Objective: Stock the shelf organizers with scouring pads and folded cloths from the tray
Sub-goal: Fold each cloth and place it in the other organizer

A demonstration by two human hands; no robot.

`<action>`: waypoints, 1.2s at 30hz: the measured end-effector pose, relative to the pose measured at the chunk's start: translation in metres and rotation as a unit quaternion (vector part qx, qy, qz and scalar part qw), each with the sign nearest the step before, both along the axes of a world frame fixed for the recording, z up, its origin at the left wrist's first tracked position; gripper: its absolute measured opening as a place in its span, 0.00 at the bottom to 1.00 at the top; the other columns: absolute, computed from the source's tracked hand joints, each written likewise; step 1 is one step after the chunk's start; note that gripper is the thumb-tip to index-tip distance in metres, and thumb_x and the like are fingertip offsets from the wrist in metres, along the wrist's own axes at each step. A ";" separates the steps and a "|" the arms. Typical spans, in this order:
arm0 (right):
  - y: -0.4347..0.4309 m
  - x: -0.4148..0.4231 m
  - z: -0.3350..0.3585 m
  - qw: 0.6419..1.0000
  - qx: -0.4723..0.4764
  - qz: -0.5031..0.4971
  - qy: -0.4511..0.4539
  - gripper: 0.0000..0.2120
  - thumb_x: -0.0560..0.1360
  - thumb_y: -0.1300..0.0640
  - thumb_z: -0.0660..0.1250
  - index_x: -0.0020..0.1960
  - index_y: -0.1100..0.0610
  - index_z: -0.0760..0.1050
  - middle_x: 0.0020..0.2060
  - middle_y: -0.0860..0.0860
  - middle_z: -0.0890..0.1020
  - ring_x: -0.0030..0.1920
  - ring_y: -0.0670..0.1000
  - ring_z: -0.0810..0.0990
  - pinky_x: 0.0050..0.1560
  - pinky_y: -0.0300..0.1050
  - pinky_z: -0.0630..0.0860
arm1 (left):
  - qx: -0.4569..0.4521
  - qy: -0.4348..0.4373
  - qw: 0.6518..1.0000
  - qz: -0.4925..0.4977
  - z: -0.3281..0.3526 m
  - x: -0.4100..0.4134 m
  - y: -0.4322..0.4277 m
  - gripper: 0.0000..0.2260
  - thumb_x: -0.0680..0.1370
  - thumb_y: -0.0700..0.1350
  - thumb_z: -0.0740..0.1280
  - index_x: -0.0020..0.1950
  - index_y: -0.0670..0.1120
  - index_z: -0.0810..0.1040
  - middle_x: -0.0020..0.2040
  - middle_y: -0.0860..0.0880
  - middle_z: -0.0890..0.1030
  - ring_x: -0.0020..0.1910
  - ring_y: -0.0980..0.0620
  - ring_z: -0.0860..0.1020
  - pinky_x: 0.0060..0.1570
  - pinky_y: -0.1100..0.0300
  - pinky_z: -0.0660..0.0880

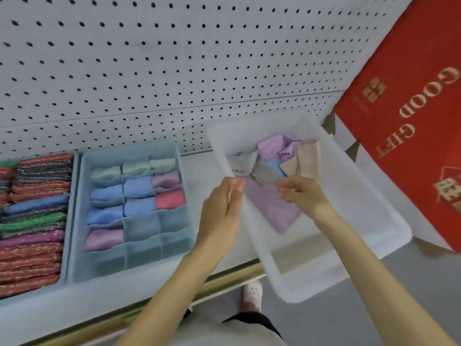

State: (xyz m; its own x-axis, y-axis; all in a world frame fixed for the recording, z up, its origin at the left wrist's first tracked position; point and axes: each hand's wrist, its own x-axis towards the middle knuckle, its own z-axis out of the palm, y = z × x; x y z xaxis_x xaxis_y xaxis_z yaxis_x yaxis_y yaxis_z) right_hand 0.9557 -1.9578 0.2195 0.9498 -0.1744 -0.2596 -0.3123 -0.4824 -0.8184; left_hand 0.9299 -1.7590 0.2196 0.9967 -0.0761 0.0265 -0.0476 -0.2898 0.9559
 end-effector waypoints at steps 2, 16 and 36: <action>-0.032 0.005 -0.021 0.991 -0.100 0.050 0.073 0.09 0.74 0.66 0.67 0.54 0.64 0.79 0.45 0.52 0.78 0.46 0.50 0.75 0.37 0.31 0.69 | 0.011 0.016 1.000 0.010 -0.007 0.005 -0.024 0.17 0.80 0.56 0.51 0.53 0.49 0.76 0.44 0.52 0.79 0.43 0.55 0.74 0.46 0.63 0.67; -0.076 0.042 -0.105 0.965 -0.085 0.084 0.234 0.19 0.65 0.53 0.76 0.53 0.58 0.78 0.49 0.54 0.82 0.52 0.55 0.80 0.53 0.50 0.77 | 0.128 -0.043 0.985 0.106 -0.037 0.013 -0.069 0.19 0.82 0.50 0.49 0.52 0.47 0.79 0.52 0.54 0.80 0.62 0.63 0.72 0.74 0.61 0.51; -0.067 0.032 0.148 0.872 -0.059 0.475 0.101 0.18 0.76 0.55 0.69 0.27 0.45 0.74 0.27 0.43 0.61 0.31 0.45 0.60 0.33 0.39 0.58 | 0.071 0.095 0.917 -0.381 0.100 0.072 -0.076 0.16 0.69 0.49 0.75 0.54 0.50 0.78 0.53 0.48 0.83 0.55 0.55 0.79 0.62 0.58 0.72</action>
